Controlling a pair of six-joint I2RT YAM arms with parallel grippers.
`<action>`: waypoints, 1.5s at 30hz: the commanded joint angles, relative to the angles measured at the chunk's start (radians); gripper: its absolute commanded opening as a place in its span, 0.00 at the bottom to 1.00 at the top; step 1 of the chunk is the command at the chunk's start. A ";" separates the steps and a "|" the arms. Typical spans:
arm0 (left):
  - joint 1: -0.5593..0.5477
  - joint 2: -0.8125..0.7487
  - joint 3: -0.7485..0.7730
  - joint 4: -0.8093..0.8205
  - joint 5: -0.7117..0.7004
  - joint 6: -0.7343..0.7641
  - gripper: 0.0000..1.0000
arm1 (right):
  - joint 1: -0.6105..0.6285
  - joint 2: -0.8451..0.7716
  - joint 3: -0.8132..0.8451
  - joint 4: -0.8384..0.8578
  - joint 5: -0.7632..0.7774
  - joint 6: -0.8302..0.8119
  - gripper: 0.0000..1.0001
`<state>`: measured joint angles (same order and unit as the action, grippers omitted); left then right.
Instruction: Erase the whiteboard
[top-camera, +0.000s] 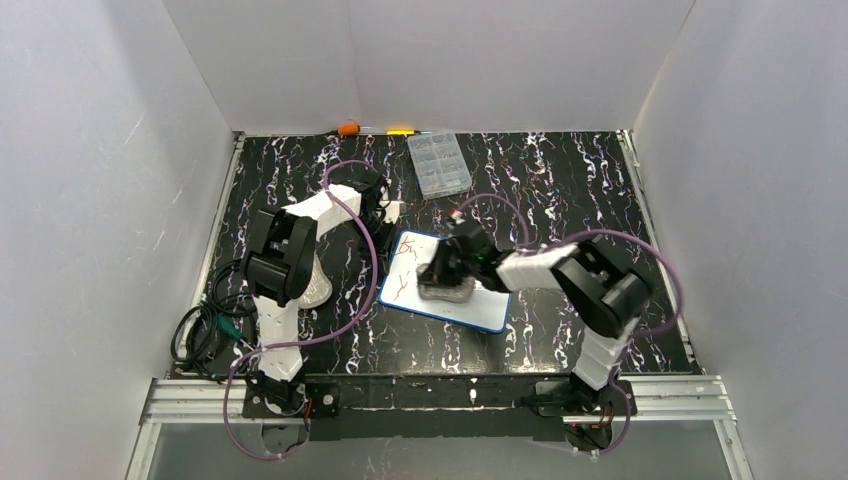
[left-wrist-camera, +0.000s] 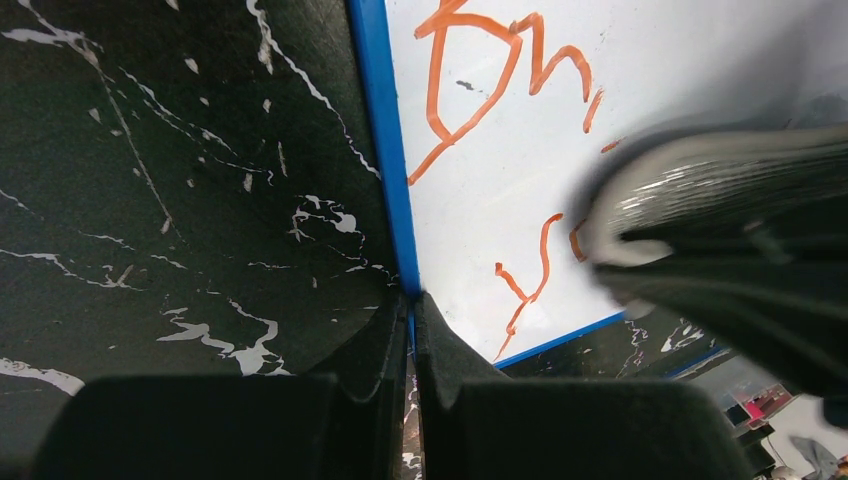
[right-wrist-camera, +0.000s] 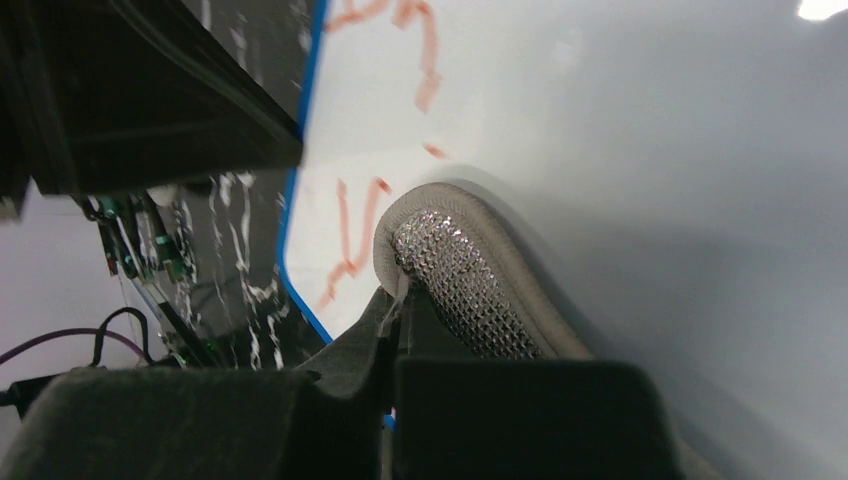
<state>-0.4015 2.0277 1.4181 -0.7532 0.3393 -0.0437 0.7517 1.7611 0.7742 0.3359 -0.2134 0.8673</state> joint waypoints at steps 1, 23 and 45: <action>-0.016 0.055 -0.029 -0.028 -0.029 0.030 0.00 | 0.055 0.178 0.118 0.008 0.070 0.014 0.01; -0.013 0.059 -0.032 -0.026 -0.047 0.036 0.00 | 0.171 0.298 0.169 0.078 -0.023 0.057 0.01; -0.008 0.055 -0.031 -0.031 -0.049 0.036 0.00 | 0.205 0.181 0.086 0.049 0.003 0.040 0.01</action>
<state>-0.3965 2.0300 1.4185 -0.7902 0.3298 -0.0341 0.8097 1.8011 0.7727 0.4427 -0.1925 0.9031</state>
